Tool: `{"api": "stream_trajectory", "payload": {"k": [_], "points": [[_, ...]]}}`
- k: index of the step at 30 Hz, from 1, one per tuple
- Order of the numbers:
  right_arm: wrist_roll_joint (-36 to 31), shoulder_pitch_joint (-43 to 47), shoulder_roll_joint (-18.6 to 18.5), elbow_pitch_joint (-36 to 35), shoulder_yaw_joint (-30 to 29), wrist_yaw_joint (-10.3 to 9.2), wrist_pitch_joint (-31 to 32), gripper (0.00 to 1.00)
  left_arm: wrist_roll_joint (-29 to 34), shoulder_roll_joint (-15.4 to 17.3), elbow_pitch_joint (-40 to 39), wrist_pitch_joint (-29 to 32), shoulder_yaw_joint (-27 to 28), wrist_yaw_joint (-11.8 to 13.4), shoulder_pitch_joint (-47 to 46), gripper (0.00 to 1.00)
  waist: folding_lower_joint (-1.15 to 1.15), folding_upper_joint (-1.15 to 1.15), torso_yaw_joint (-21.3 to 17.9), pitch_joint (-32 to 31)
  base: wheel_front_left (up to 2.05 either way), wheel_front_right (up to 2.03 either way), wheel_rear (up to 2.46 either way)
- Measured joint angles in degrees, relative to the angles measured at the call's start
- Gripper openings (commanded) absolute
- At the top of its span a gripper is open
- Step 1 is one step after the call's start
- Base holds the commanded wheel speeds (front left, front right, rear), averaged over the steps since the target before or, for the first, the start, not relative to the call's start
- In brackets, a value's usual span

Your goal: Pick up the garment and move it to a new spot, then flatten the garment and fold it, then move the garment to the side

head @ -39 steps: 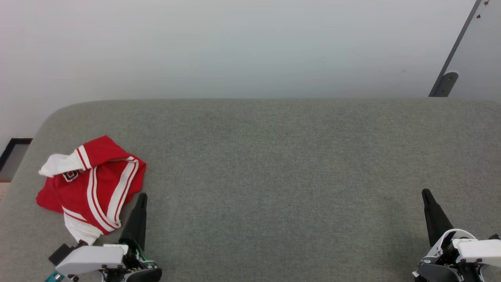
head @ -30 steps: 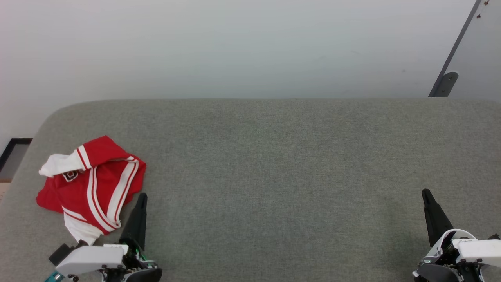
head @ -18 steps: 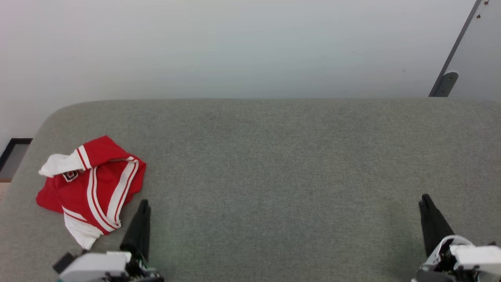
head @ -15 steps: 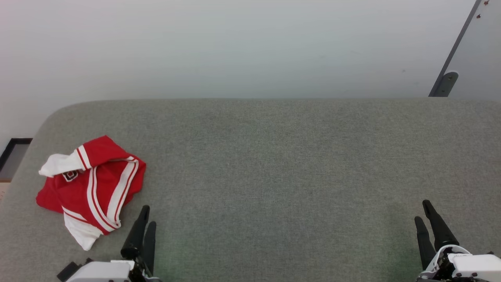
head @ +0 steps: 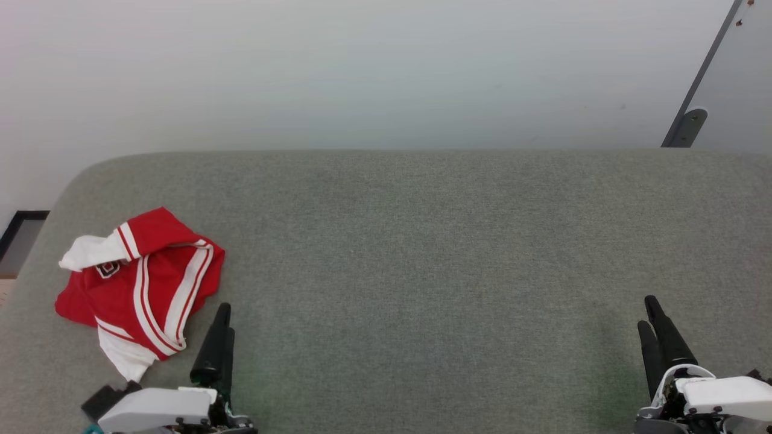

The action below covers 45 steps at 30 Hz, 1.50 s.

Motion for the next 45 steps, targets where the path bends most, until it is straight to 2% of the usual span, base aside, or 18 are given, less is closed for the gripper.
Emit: {"api": "stream_trajectory", "payload": {"k": [2,15,30,45], "points": [[-0.9,-0.1,-0.2,0.0,0.4,0.00,-0.3,1.00,1.1,0.1,-0.1,-0.3,0.0,0.0,-0.1,1.00,0.00,0.00,0.0,0.0,0.00,0.00,0.00],[-15.9,-2.3,-2.8,0.3,3.3,0.00,-3.9,1.00,19.8,-0.3,-1.8,-3.6,0.7,0.3,-1.0,1.00,0.00,0.00,0.0,0.4,0.00,0.00,0.00],[-33.9,-3.3,-3.1,-1.1,3.8,0.00,-6.8,1.00,38.5,-0.3,-3.0,-6.5,-0.6,1.8,-1.1,1.00,0.00,0.00,0.0,0.8,0.00,0.00,0.00],[-51.1,-4.2,-3.4,-2.6,4.1,0.00,-9.5,1.00,52.7,1.7,-4.5,-9.0,-4.3,5.1,-1.7,1.00,0.00,0.00,0.0,1.5,0.00,0.00,0.00]]}}
